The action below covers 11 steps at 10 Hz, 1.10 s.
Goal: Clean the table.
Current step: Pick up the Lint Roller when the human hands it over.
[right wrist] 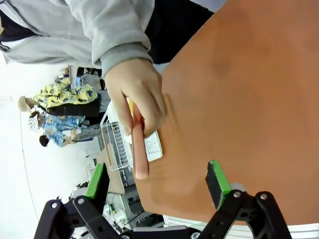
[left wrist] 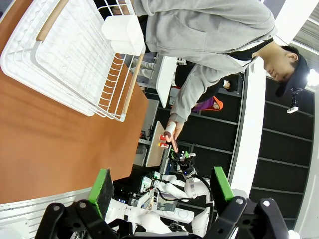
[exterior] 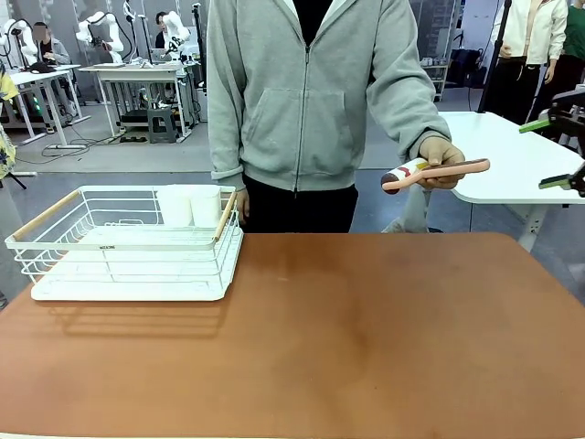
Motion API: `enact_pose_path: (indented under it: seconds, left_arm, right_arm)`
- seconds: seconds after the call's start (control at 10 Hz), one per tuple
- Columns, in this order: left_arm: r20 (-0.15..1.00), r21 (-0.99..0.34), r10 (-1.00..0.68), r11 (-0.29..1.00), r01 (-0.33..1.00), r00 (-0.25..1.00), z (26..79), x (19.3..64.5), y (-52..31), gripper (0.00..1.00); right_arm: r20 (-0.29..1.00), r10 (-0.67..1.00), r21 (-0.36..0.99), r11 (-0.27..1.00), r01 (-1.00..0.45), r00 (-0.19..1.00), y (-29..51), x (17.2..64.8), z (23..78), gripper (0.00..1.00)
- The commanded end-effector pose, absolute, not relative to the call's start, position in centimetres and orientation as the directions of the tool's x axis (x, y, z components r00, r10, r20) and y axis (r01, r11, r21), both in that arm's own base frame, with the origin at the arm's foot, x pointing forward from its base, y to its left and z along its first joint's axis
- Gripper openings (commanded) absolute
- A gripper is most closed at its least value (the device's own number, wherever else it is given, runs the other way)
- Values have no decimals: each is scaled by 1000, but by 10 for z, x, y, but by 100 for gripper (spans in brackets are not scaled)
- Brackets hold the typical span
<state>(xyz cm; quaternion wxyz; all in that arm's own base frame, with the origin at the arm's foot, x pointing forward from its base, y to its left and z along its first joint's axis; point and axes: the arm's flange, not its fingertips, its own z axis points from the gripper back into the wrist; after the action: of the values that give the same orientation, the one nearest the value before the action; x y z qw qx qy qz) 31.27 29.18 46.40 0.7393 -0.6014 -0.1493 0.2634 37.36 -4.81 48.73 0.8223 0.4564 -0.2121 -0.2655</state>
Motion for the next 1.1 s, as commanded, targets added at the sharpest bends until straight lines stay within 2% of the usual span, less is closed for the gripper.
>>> enact_pose_path:
  seconds: [0.0,0.1,0.3,1.0]
  left_arm:
    - [-94,-969,570,135,-206,816,465,310,293,100]
    - [-94,-969,570,135,-206,816,465,310,293,100]
    - [-94,-969,570,135,-206,816,465,310,293,100]
    - [-94,-969,570,135,-206,816,465,310,293,100]
  right_arm:
    - [102,-684,867,417,274,722,-17,377,482,100]
    - [89,-701,881,386,272,708,-3,378,476,100]
    - [158,-715,893,398,211,681,19,379,464,100]
    - [97,-681,897,376,232,726,37,375,439,100]
